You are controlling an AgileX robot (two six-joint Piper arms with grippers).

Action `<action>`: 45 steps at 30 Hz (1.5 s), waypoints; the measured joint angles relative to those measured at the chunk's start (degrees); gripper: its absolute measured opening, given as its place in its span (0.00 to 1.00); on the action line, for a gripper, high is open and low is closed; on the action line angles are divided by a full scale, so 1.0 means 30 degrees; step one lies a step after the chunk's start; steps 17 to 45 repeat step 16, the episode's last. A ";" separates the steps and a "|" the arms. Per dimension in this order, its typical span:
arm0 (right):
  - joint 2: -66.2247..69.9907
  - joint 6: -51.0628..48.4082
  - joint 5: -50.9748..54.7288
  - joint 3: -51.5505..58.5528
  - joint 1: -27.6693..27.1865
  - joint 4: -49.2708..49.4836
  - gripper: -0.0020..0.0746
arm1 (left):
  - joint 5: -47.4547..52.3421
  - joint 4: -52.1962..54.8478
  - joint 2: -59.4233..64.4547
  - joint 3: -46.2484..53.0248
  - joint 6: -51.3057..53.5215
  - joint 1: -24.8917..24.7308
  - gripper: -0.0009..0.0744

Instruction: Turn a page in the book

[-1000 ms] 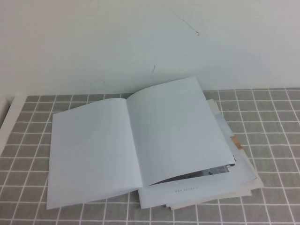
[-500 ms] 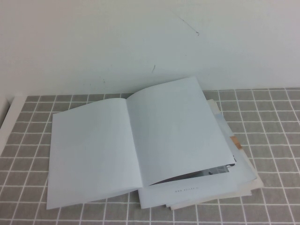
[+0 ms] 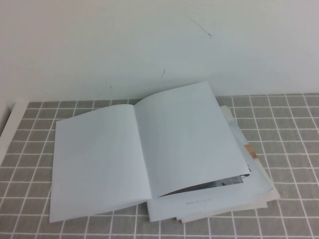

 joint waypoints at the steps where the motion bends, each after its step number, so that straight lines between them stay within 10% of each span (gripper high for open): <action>1: 0.0000 -0.0058 0.0000 0.0000 0.0000 0.0000 0.02 | 0.0000 0.0000 0.0000 0.0000 0.0000 0.0000 0.01; 45: 0.0000 -0.0201 0.0045 0.0000 0.0000 -0.0033 0.02 | 0.0000 0.0000 0.0000 0.0000 0.0000 0.0000 0.01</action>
